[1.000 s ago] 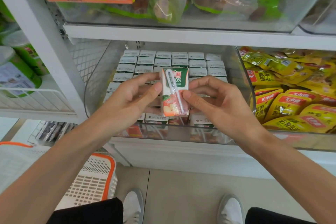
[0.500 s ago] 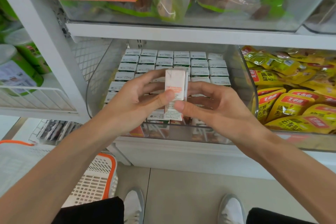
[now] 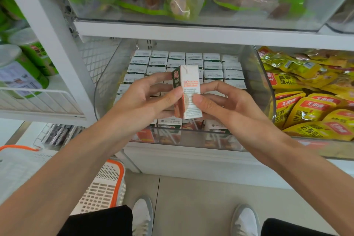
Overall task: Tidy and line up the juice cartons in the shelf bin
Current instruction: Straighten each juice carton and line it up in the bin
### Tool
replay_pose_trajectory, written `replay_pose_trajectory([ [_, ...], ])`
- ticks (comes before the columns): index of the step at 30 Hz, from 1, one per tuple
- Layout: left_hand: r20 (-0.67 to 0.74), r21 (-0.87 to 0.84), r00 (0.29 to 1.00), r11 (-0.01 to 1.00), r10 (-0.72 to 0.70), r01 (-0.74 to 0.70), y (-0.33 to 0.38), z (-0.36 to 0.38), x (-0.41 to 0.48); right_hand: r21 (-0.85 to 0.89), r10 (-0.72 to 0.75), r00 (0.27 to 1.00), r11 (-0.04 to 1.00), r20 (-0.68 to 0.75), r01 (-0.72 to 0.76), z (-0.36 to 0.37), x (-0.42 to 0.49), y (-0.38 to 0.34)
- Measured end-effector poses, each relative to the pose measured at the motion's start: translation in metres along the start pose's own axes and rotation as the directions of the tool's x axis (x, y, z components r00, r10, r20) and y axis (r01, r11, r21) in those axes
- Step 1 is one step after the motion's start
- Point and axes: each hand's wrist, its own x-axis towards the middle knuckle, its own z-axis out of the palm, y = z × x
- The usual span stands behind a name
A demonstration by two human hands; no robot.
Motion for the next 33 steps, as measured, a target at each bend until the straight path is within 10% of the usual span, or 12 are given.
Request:
replay_pose_trajectory([
  [16, -0.04, -0.075, 0.999, 0.997, -0.018, 0.015, 0.0, -0.003, 0.001, -0.211, -0.186, 0.967, 0.966, -0.172, 0.148, 0.003, 0.006, 0.007],
  [33, -0.089, 0.021, 0.995, 0.999, 0.044, -0.043, -0.005, -0.012, 0.002, -0.113, -0.046, 0.989, 0.993, -0.138, 0.03, -0.004, 0.006, 0.01],
])
